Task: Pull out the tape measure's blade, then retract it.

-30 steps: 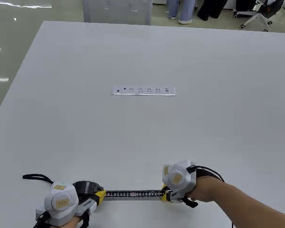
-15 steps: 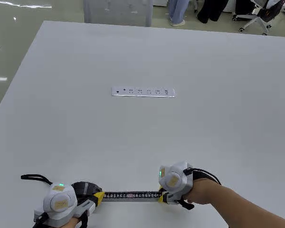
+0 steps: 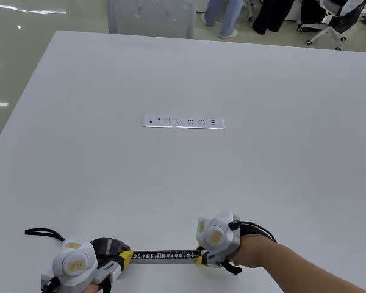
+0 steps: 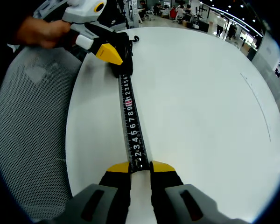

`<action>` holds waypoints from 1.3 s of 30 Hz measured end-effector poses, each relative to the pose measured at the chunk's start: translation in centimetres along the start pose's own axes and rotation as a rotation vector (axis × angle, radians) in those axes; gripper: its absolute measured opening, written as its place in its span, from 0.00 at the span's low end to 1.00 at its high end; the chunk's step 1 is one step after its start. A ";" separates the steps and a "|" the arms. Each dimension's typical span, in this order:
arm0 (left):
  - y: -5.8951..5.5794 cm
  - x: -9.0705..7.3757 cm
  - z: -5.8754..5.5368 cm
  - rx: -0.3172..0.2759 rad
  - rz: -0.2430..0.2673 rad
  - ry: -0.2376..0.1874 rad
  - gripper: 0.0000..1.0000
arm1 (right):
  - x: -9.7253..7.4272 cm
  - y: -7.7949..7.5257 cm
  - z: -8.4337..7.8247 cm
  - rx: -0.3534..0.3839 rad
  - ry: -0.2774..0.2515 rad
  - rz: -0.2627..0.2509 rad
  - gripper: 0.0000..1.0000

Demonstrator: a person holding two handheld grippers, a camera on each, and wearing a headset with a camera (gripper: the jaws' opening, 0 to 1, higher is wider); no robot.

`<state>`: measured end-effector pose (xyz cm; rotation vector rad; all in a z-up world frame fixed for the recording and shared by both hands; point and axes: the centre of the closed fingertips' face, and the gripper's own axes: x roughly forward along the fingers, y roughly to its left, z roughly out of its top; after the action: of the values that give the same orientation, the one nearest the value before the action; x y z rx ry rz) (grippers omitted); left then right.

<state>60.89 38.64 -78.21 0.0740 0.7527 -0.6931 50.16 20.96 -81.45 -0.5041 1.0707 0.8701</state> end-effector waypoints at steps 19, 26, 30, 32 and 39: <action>-0.1 -0.1 -0.1 -0.001 -0.013 0.011 0.60 | 0.4 0.5 1.0 0.012 -0.014 0.009 0.14; -0.1 -0.1 -0.1 -0.003 -0.013 0.009 0.60 | 0.5 0.4 1.3 0.010 -0.017 0.009 0.14; -0.1 -0.1 -0.1 -0.005 -0.010 0.013 0.60 | 0.8 0.4 1.7 0.006 -0.020 0.009 0.14; 0.0 0.0 -0.1 -0.006 -0.009 0.014 0.60 | 0.8 0.4 1.8 0.006 -0.020 0.009 0.14; 0.0 0.0 -0.1 -0.013 -0.014 0.015 0.60 | 1.0 0.4 2.0 0.004 -0.026 0.009 0.14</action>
<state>60.81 38.69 -78.25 0.0618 0.7726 -0.7019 51.16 23.01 -81.47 -0.4836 1.0515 0.8805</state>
